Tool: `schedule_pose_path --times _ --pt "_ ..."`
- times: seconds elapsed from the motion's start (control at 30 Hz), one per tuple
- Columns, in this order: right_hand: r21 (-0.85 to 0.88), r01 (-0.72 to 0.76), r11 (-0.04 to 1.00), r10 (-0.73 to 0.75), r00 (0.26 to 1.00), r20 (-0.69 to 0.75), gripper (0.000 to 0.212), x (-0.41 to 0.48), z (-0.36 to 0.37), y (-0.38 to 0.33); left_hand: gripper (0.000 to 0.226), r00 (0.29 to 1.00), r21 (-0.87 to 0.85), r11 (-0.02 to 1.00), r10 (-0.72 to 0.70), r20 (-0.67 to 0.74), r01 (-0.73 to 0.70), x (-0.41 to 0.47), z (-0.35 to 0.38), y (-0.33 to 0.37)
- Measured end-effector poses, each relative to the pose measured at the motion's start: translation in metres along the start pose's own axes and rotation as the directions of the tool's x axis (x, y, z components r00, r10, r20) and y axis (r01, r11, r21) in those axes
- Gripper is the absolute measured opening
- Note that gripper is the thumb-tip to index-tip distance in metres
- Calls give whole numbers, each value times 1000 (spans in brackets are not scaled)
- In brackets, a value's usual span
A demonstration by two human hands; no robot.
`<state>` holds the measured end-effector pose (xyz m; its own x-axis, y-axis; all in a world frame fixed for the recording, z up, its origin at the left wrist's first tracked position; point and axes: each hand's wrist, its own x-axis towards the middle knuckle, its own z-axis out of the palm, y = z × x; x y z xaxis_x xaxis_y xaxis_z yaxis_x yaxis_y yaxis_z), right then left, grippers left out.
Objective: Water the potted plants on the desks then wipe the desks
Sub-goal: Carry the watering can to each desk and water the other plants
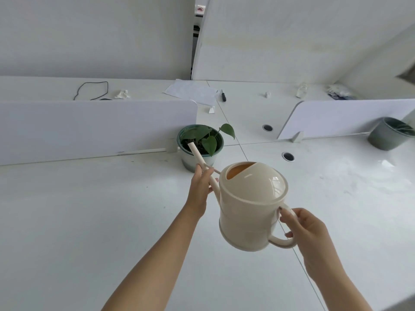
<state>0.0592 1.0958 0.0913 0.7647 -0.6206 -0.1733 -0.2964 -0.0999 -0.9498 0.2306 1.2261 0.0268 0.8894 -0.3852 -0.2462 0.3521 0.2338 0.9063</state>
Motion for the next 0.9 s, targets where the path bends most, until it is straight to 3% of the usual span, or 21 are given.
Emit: schedule_pose_path --times 0.13,0.6,0.9 --pt "-118 12 993 -16 999 -33 26 9 12 -7 11 1000 -8 1000 -18 -3 18 15 -2 1" --pt "-345 89 934 -105 994 -29 20 18 25 -20 15 994 -92 992 -95 -56 89 30 -4 -2" --pt "-301 75 951 -97 994 -58 19 14 16 -22 20 991 -69 989 -134 -28 131 35 11 -13"
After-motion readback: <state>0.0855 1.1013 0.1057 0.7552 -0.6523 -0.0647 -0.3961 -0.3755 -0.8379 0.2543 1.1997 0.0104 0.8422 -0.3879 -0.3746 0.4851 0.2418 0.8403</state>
